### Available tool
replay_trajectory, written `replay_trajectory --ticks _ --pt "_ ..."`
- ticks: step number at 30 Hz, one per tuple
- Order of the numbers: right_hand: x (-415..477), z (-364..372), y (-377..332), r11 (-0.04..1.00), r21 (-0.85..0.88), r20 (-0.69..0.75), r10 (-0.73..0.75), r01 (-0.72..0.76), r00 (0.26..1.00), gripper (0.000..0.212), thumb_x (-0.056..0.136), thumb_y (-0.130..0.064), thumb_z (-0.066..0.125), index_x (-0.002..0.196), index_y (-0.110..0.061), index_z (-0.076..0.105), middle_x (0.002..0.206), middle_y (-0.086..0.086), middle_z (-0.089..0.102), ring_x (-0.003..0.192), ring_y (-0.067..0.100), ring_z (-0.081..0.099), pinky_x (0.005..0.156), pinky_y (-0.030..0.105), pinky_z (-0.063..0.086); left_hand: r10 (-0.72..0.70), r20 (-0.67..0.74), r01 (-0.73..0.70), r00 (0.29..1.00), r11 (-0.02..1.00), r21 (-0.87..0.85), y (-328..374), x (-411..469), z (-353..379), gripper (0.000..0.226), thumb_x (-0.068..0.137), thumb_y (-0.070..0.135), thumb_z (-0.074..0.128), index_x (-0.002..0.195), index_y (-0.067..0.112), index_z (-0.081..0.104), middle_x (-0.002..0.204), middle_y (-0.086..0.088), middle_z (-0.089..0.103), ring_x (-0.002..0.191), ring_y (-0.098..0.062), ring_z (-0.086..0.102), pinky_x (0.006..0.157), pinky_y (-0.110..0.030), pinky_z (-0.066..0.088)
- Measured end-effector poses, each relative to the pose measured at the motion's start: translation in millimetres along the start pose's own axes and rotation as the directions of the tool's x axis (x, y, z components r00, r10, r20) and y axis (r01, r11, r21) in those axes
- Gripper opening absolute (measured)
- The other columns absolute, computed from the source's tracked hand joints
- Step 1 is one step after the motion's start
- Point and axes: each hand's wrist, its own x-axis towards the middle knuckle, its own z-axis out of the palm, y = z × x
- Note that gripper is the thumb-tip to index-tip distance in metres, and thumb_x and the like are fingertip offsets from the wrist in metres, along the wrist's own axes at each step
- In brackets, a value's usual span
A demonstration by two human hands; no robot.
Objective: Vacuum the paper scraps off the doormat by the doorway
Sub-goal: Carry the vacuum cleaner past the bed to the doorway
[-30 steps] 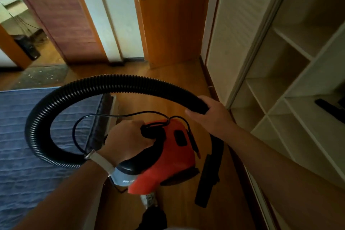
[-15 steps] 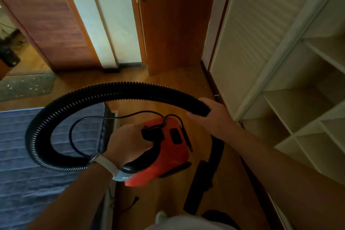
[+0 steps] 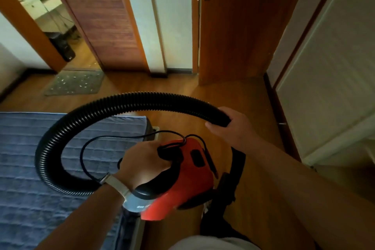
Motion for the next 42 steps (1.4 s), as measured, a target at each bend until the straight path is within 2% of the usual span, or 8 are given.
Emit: replay_trajectory --ticks 3,9,15,19,26,30,36,42 --pt "62 2 6 1.0 0.001 0.069 -0.009 0.009 0.998 0.017 0.09 -0.026 0.073 0.101 -0.017 0.064 0.074 -0.009 0.053 0.054 -0.009 0.052 0.047 0.007 0.038 -0.038 0.002 0.038 0.999 0.999 0.019 -6 48 -7 0.025 0.072 0.051 0.071 0.07 0.031 0.056 0.068 0.009 0.06 0.074 -0.017 0.063 0.057 -0.029 0.042" --pt "179 -16 13 0.998 0.033 0.148 -0.053 0.048 0.988 0.021 0.09 -0.025 0.074 0.104 -0.013 0.065 0.075 -0.001 0.058 0.055 -0.001 0.051 0.051 0.014 0.042 -0.116 -0.011 0.116 0.993 0.991 0.059 0 143 -36 0.036 0.073 0.051 0.069 0.108 0.039 0.067 0.09 0.005 0.072 0.086 -0.019 0.068 0.064 -0.03 0.047" --pt "272 -23 7 0.994 0.028 0.212 -0.109 0.106 0.971 0.021 0.089 -0.031 0.074 0.106 -0.022 0.065 0.08 -0.003 0.061 0.067 0.005 0.058 0.06 0.023 0.045 -0.162 -0.097 0.158 0.982 0.986 -0.052 -1 214 -61 0.031 0.075 0.05 0.076 0.101 0.035 0.071 0.077 0.01 0.067 0.077 -0.015 0.065 0.065 -0.03 0.05" --pt "324 -18 2 0.993 -0.011 0.253 -0.114 0.121 0.961 0.03 0.088 -0.035 0.075 0.113 -0.025 0.064 0.081 -0.009 0.062 0.067 -0.003 0.058 0.058 0.012 0.041 -0.17 -0.158 0.15 0.973 0.98 -0.132 -18 264 -68 0.032 0.067 0.064 0.077 0.084 0.039 0.069 0.062 0.016 0.058 0.064 -0.007 0.058 0.055 -0.025 0.042" --pt "433 0 4 0.994 -0.076 0.233 -0.061 0.08 0.97 0.024 0.089 -0.036 0.074 0.109 -0.027 0.064 0.081 -0.009 0.061 0.066 -0.001 0.056 0.055 0.013 0.04 -0.125 -0.056 0.119 0.991 0.987 -0.104 -39 372 -76 0.031 0.069 0.069 0.073 0.088 0.046 0.065 0.064 0.017 0.053 0.072 -0.008 0.058 0.059 -0.024 0.04" --pt "501 8 3 0.996 -0.087 0.189 0.008 0.008 0.982 0.022 0.088 -0.038 0.073 0.106 -0.03 0.064 0.08 -0.01 0.061 0.066 -0.001 0.056 0.057 0.014 0.04 -0.071 0.003 0.071 0.997 0.994 -0.085 -61 452 -92 0.025 0.074 0.066 0.071 0.089 0.051 0.058 0.065 0.018 0.049 0.065 -0.001 0.048 0.053 -0.013 0.031" --pt "598 21 -23 0.998 -0.066 0.129 0.012 -0.004 0.992 0.02 0.088 -0.031 0.074 0.105 -0.031 0.063 0.08 -0.011 0.059 0.066 -0.003 0.054 0.058 0.011 0.039 -0.076 -0.007 0.073 0.997 0.983 -0.168 -104 557 -123 0.044 0.069 0.063 0.076 0.101 0.034 0.071 0.079 0.013 0.069 0.072 -0.005 0.064 0.066 -0.032 0.057" --pt "674 37 -43 0.999 -0.006 0.154 -0.04 0.041 0.987 0.02 0.088 -0.029 0.075 0.104 -0.029 0.062 0.077 -0.01 0.058 0.058 -0.009 0.056 0.05 0.009 0.041 -0.101 -0.048 0.097 0.994 0.992 -0.075 -132 625 -157 0.042 0.071 0.066 0.072 0.099 0.035 0.069 0.076 0.013 0.066 0.069 -0.006 0.062 0.064 -0.031 0.056"
